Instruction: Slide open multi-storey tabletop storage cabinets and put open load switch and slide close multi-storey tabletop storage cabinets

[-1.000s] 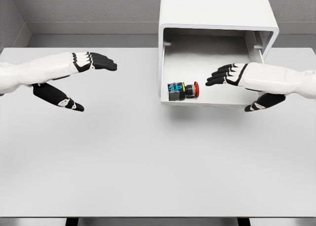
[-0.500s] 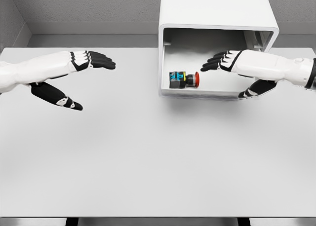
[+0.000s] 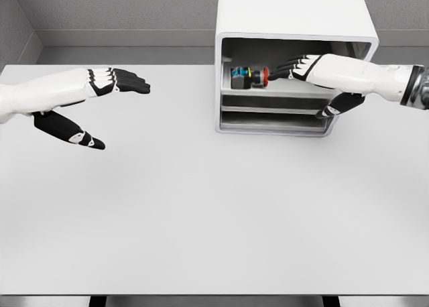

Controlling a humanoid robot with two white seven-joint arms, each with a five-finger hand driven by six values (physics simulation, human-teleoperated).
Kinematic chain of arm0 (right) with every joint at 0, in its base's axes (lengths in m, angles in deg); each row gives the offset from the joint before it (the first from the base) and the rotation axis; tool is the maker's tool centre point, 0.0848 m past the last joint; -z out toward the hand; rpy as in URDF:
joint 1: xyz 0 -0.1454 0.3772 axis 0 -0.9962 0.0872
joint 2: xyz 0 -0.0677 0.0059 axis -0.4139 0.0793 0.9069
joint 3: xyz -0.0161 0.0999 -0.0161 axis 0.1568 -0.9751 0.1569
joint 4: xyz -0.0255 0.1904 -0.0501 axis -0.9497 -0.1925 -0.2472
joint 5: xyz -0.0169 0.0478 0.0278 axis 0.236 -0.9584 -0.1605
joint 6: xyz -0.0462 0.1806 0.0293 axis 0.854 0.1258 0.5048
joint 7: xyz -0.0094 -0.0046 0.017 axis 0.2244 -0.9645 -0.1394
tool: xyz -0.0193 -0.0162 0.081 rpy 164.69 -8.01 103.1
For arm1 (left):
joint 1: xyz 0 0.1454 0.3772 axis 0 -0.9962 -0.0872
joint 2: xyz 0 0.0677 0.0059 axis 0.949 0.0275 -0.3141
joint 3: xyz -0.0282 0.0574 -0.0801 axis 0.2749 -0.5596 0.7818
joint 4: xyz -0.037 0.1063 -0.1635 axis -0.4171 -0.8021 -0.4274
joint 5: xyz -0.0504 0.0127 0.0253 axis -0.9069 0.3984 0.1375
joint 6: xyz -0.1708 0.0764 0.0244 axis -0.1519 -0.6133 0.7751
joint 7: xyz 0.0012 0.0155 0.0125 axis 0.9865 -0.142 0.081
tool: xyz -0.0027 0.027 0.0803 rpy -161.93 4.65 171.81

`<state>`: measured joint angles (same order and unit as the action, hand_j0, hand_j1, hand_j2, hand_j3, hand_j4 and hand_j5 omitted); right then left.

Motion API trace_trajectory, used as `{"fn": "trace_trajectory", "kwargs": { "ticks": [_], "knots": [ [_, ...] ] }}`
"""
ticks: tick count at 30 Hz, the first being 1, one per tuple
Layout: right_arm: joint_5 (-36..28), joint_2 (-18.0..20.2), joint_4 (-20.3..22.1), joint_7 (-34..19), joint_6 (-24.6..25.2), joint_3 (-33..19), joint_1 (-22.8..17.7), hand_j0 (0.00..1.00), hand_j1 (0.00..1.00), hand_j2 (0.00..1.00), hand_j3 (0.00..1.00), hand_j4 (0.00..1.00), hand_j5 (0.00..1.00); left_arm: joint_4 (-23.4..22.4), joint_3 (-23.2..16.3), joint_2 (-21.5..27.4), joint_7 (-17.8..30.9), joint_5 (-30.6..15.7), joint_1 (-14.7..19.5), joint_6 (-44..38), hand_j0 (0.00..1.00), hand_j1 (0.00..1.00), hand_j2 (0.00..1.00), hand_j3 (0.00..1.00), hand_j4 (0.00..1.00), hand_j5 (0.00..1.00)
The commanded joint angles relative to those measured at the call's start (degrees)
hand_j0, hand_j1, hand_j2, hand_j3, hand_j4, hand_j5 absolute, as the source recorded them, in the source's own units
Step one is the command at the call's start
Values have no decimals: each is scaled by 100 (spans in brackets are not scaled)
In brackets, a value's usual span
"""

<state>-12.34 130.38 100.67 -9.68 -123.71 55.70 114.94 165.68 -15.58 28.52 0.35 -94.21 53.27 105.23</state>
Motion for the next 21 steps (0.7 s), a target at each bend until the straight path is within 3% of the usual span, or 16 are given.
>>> {"fn": "trace_trajectory", "kwargs": {
  "ticks": [1, 3, 6, 11, 21],
  "knots": [
    [-41, 33, 63, 32, 13, -28, 0, 100, 100, 100, 100, 100, 100, 5, -2, 11, -2, -42, 0, -16, 100, 100, 100, 100, 100, 100],
    [-67, 165, 177, 41, 13, -37, -17, 100, 100, 100, 100, 100, 100, 5, -2, 11, -2, -42, -9, -16, 100, 100, 100, 100, 100, 100],
    [-84, 736, 941, 50, 13, -37, -237, 100, 100, 100, 100, 100, 100, 5, -2, 11, -2, -42, -9, -16, 100, 100, 100, 100, 100, 100],
    [-84, 1167, 968, 59, 13, -37, -536, 100, 100, 100, 100, 100, 100, 5, -2, 11, -2, -42, 0, -16, 100, 100, 100, 100, 100, 100],
    [-84, 1316, 1109, 59, 13, -46, -580, 100, 100, 100, 100, 100, 100, 5, -28, 20, -2, -34, -35, -16, 100, 100, 100, 100, 100, 100]
  ]
}}
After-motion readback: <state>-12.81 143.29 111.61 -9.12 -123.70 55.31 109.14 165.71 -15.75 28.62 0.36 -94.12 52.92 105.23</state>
